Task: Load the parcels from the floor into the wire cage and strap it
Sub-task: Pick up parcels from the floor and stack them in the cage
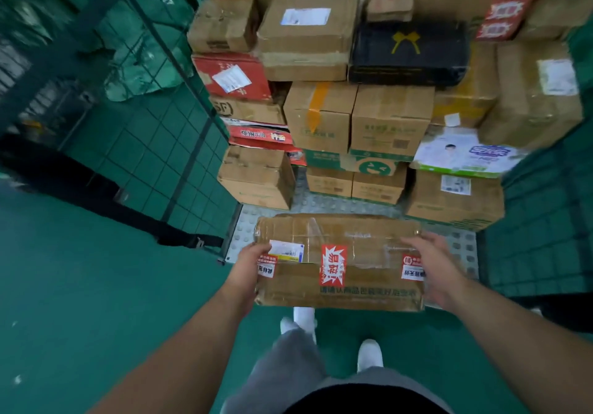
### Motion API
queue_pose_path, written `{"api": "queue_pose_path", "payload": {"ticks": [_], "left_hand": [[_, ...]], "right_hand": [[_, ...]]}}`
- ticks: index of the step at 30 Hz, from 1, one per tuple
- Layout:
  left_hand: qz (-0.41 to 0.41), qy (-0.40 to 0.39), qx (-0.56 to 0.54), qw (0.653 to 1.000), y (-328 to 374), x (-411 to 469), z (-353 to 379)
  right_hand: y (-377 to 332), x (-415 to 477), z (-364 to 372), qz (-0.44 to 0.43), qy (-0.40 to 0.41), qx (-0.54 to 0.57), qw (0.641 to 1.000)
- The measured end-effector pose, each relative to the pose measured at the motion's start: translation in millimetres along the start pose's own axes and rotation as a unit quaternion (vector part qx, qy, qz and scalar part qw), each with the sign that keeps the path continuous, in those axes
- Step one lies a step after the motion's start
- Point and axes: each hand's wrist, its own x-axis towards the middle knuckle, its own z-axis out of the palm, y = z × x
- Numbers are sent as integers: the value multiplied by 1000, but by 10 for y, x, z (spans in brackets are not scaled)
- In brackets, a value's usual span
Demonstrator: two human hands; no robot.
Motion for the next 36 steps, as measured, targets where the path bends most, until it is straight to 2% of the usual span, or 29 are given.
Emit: {"api": "queue_pose_path", "payload": {"ticks": [3, 12, 15, 20, 26, 30, 36], "left_hand": [[-11, 3, 10, 1000, 292, 563, 3], [-76, -75, 99, 989, 1012, 2243, 183], [-116, -70, 80, 988, 1140, 2785, 307], [-144, -45, 115, 982, 1138, 3562, 587], [-136, 19, 80, 987, 1089, 4327, 835], [-113, 50, 77, 989, 1012, 4554, 841], [-81, 36, 102, 991, 884, 4633, 938]], "right_hand": [[-195, 380, 265, 24, 19, -3, 1000], [-383, 1471, 828, 92, 102, 1, 990], [-414, 1917, 993, 114, 106, -1, 988], [-380, 2747, 1133, 125, 119, -17, 985], [-511, 3719, 1340, 124, 93, -31, 987], [-577, 4069, 1448, 122, 59, -54, 989], [-548, 4362, 1559, 114, 11, -97, 989]]}}
